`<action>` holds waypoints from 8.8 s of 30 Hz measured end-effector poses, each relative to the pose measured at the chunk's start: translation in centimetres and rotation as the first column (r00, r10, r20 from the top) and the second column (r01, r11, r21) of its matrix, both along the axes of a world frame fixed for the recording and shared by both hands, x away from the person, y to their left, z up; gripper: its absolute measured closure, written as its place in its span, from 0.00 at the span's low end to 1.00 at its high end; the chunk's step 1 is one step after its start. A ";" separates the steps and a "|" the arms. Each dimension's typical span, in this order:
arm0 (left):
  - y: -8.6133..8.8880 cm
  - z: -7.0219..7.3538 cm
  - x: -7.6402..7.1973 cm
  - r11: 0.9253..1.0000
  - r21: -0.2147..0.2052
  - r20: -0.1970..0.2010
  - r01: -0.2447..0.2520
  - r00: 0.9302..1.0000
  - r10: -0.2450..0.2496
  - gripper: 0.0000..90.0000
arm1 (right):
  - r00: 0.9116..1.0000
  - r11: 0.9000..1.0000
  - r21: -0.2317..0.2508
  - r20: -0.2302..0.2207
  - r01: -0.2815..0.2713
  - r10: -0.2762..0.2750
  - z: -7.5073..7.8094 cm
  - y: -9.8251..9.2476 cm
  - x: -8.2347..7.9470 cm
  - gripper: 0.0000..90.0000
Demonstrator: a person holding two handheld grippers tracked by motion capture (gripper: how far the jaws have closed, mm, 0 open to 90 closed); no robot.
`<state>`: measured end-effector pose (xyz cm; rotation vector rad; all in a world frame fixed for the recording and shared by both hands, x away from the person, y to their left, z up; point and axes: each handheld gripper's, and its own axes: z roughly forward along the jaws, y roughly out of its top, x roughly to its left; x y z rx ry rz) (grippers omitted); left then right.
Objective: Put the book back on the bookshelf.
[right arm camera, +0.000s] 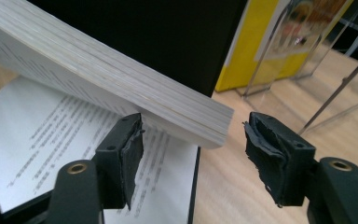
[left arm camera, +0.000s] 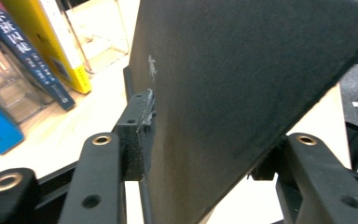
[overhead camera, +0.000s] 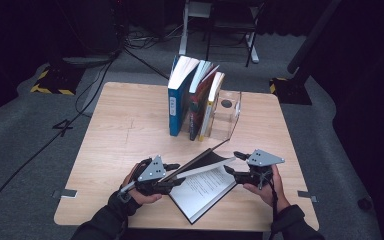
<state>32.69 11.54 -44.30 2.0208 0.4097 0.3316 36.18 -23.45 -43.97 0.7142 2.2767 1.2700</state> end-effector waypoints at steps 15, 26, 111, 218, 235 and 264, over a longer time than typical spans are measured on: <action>-4.0 -0.1 0.2 0.995 0.082 0.085 -0.061 0.995 0.054 0.55 | 0.998 0.998 0.023 0.025 0.052 -0.053 1.1 1.9 1.2 0.41; -4.6 0.1 1.8 0.999 -0.007 0.035 -0.040 0.999 0.041 0.76 | 1.000 1.000 0.026 0.000 0.004 -0.004 0.5 -0.1 1.1 0.33; -7.2 3.2 -0.5 0.954 0.277 0.129 -0.111 0.989 0.078 0.35 | 0.955 0.955 -0.060 0.035 -0.292 0.294 0.4 1.1 -2.4 0.73; 5.1 -1.2 -2.8 0.964 -0.212 -0.110 -0.163 0.984 0.143 0.51 | 0.967 0.959 0.133 0.090 -0.251 0.240 4.4 7.6 -0.2 0.49; 4.1 -1.4 -1.9 0.971 -0.228 -0.146 -0.071 0.989 0.039 0.51 | 0.948 0.952 0.092 0.158 -0.291 0.275 5.2 7.7 -1.3 0.50; -1.0 -1.1 -3.6 0.994 -0.041 -0.057 -0.098 0.994 0.095 0.29 | 0.940 0.948 0.044 0.155 -0.314 0.304 4.5 6.5 -2.3 0.44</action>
